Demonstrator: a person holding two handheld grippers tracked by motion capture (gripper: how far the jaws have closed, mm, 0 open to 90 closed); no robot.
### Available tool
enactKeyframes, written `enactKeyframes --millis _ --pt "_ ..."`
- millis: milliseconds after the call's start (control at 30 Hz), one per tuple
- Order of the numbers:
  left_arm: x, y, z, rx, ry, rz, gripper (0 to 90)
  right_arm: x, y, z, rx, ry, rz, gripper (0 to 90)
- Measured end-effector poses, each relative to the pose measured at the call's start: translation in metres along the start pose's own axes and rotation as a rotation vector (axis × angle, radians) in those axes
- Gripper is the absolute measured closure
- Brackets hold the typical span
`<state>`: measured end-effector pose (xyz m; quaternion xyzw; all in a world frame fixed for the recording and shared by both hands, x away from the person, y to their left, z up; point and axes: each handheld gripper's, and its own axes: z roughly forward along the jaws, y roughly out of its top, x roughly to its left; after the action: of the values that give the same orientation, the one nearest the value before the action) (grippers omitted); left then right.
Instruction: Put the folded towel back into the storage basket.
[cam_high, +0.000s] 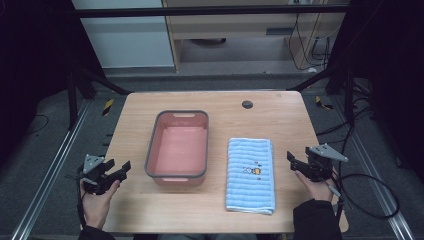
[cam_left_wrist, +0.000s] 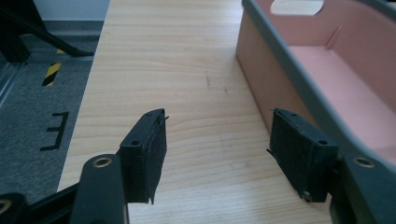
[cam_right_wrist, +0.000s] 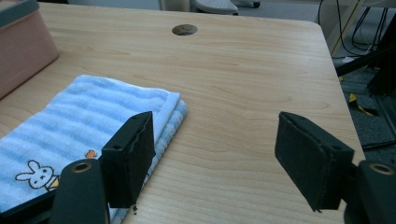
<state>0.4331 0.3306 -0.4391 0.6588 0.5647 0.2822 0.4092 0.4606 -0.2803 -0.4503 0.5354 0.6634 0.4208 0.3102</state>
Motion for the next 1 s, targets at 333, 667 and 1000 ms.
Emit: enactKeyframes --millis 333,667,1000 --pt "-0.02 0.017 -0.02 -0.081 -0.077 0.023 33.6 0.002 0.008 -0.008 -0.046 0.003 -0.01 26.6" --pt "-0.037 0.028 -0.031 -0.121 -0.102 0.051 34.8 0.009 0.016 -0.012 -0.052 0.033 -0.038 25.9" --pt "-0.066 0.034 -0.039 -0.146 -0.142 0.101 35.5 0.014 0.025 -0.018 -0.075 0.058 -0.057 28.7"
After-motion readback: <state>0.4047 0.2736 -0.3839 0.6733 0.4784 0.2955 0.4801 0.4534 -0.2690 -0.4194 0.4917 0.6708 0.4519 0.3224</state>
